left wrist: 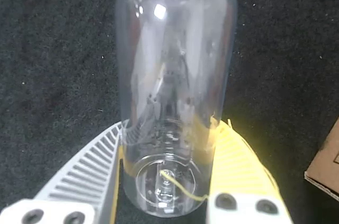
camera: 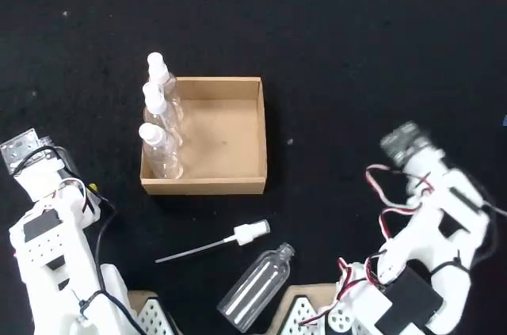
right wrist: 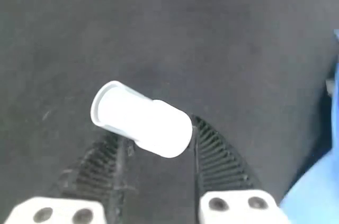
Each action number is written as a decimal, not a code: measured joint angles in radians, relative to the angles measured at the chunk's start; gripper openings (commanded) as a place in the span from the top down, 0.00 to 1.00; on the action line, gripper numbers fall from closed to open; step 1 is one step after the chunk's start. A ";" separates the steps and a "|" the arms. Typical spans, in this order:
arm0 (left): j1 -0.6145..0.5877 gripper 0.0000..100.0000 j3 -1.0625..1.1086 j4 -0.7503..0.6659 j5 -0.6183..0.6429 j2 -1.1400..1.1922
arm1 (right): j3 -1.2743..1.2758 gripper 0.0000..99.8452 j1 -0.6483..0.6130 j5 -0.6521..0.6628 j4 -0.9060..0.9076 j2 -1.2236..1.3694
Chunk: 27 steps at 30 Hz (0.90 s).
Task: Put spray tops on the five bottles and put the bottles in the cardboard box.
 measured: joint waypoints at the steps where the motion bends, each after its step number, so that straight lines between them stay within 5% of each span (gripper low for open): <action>1: 0.000 0.97 0.000 0.000 0.000 0.000 | -0.032 0.91 0.000 -0.097 0.028 0.000; 5: 0.000 0.97 0.000 0.000 0.000 0.000 | -0.206 0.91 0.000 -0.404 0.285 0.005; 9: 0.000 0.97 0.000 0.000 0.000 0.000 | -0.410 0.90 -0.052 -0.535 0.606 0.121; 15: 0.000 0.97 0.000 0.000 0.000 0.000 | -0.629 0.67 -0.114 -0.654 0.835 0.330; 18: 0.000 0.97 0.000 0.000 0.000 0.000 | -0.694 0.69 -0.137 -0.632 0.885 0.354; 27: 0.000 0.97 0.000 0.000 0.000 0.000 | -0.713 0.72 -0.204 -0.265 0.922 0.354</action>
